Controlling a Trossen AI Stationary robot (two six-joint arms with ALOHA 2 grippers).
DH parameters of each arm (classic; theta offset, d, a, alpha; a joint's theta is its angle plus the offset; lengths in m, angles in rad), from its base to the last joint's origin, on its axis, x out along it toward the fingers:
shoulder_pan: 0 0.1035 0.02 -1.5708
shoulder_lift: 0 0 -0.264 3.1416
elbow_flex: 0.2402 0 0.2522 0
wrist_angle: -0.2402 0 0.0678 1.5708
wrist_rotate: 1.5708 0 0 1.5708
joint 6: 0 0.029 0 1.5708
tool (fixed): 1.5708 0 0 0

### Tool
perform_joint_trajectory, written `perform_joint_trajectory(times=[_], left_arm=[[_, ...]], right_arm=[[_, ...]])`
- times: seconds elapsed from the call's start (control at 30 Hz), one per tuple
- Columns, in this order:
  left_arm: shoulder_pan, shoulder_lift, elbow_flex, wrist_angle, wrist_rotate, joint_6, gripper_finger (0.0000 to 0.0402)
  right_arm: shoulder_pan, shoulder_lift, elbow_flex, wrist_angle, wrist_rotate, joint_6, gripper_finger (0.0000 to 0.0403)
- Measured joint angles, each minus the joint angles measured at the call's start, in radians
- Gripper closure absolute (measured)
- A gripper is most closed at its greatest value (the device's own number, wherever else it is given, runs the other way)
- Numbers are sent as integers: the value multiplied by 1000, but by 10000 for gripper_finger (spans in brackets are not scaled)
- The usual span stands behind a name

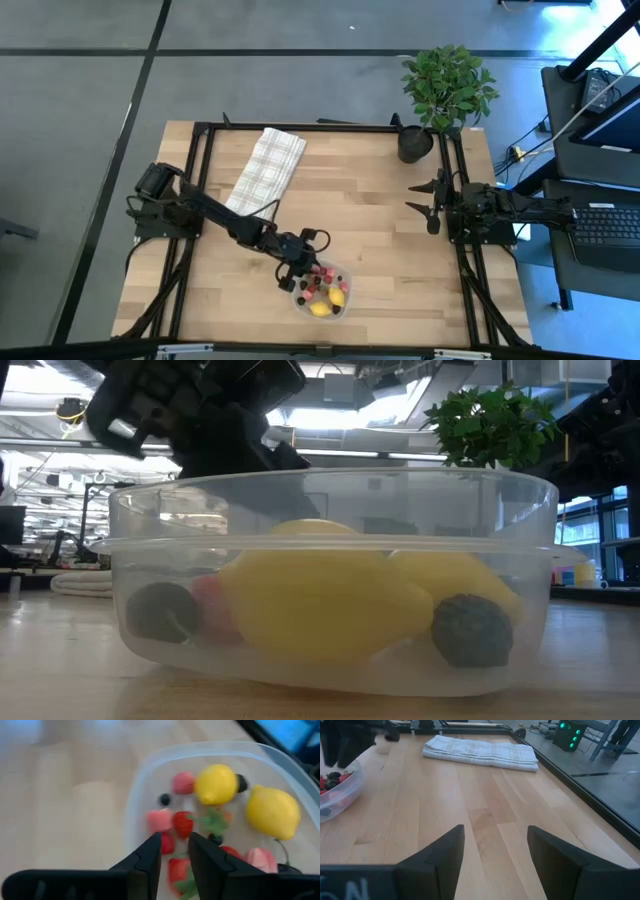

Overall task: Pick and placing Produce into tupperware
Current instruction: Return to Home Position

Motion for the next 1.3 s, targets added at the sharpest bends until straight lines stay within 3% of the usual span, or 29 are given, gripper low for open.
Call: perform_joint_trajectory(times=[0.13, 0.43, 0.57, 0.73, 0.97, 1.3], left_arm=[[27, -88, 0, -99, -73, -29, 311], [187, -258, 0, -171, -113, 116, 314], [286, -353, -13, -230, -231, 98, 314], [367, -504, -137, -162, -263, 125, 314], [435, -740, -421, 86, -263, 127, 315], [508, -1003, -637, 115, -264, 68, 315]], right_arm=[[0, 0, 0, 0, 0, 0, 184], [0, 0, 1, 71, 0, 8, 184], [0, 0, 48, 44, 11, -50, 184], [-1, -2, 96, 101, 52, -84, 184], [-1, -2, 96, 132, 53, -109, 184], [-22, -2, 96, 98, 60, -106, 184]])
